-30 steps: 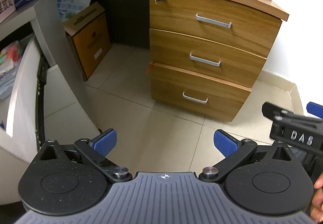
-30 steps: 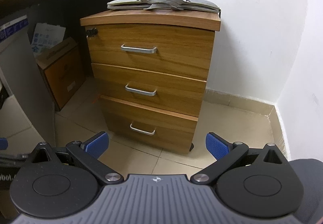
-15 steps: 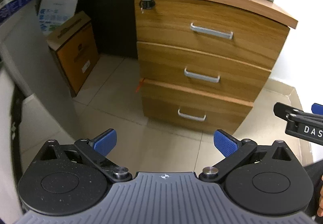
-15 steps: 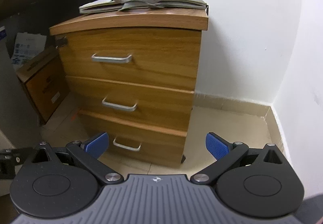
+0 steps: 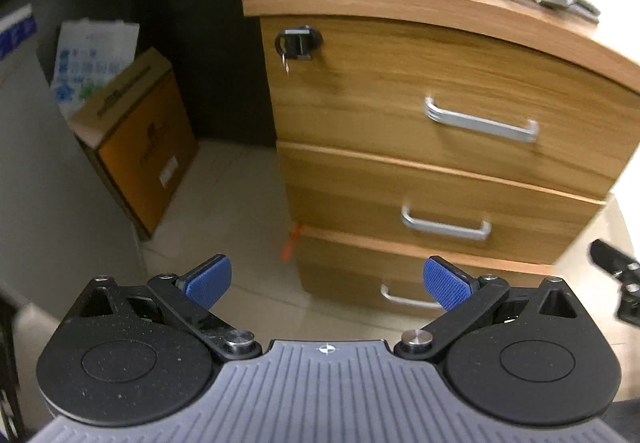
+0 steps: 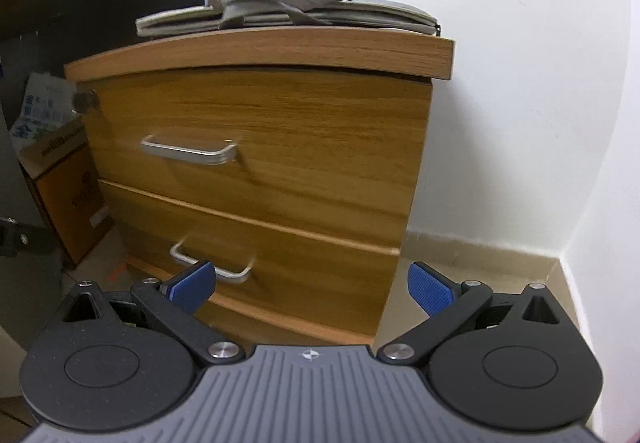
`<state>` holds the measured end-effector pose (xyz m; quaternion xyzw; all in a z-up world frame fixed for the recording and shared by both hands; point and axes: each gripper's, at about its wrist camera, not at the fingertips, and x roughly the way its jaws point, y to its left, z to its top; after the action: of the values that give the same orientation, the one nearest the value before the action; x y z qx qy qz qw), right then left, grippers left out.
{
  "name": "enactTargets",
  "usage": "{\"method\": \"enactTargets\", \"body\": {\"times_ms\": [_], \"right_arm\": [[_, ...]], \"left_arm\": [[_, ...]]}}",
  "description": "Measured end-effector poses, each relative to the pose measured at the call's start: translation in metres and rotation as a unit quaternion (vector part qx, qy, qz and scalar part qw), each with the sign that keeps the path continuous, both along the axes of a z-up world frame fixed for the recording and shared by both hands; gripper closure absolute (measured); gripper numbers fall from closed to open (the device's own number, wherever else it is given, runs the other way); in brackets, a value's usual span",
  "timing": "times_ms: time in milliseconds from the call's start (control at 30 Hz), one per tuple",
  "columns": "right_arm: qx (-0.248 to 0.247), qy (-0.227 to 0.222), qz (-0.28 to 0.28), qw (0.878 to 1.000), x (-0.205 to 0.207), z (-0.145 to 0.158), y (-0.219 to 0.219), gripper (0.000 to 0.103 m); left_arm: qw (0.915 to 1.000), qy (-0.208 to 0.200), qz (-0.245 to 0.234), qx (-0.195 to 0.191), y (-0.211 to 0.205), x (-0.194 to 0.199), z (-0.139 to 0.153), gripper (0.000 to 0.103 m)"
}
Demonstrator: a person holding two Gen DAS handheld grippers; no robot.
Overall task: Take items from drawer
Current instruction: 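Reach the left tool down to the bottom drawer front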
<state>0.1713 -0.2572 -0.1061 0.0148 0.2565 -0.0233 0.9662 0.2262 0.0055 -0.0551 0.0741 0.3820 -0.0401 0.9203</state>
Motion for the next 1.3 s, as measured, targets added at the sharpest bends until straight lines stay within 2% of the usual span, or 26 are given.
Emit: {"method": "enactTargets", "body": {"times_ms": [133,300,467,600,733,1100,1200,1300], "right_arm": [[0.003,0.011,-0.001,1.000,0.024,-0.010,-0.016,0.000],[0.005,0.025,-0.009,1.000,0.047,-0.025,-0.032,0.000],[0.014,0.027,-0.019,0.999,0.064,-0.038,-0.039,0.000],[0.002,0.029,-0.017,0.999,0.075,-0.044,-0.035,0.000],[0.022,0.035,-0.013,0.999,0.080,-0.049,-0.032,0.000],[0.037,0.035,-0.010,0.999,0.082,-0.056,-0.031,0.000],[0.028,0.035,-0.007,0.999,0.081,-0.059,-0.030,0.000],[0.040,0.032,-0.010,0.999,0.081,-0.059,-0.032,0.000]], "left_arm": [[0.9983,-0.017,-0.041,0.038,0.002,0.024,-0.013,0.000],[0.9928,-0.019,-0.111,0.042,0.017,0.050,-0.041,0.000],[0.9931,-0.014,-0.111,0.033,0.040,0.079,-0.069,0.000],[0.9924,-0.020,-0.121,0.009,0.056,0.099,-0.078,0.000],[0.9880,-0.030,-0.151,-0.009,0.057,0.115,-0.078,0.000],[0.9699,-0.054,-0.230,-0.060,0.060,0.154,-0.074,0.000],[0.9663,-0.036,-0.242,-0.081,0.059,0.159,-0.074,0.001],[0.9627,-0.023,-0.255,-0.086,0.055,0.158,-0.075,0.005]]}}
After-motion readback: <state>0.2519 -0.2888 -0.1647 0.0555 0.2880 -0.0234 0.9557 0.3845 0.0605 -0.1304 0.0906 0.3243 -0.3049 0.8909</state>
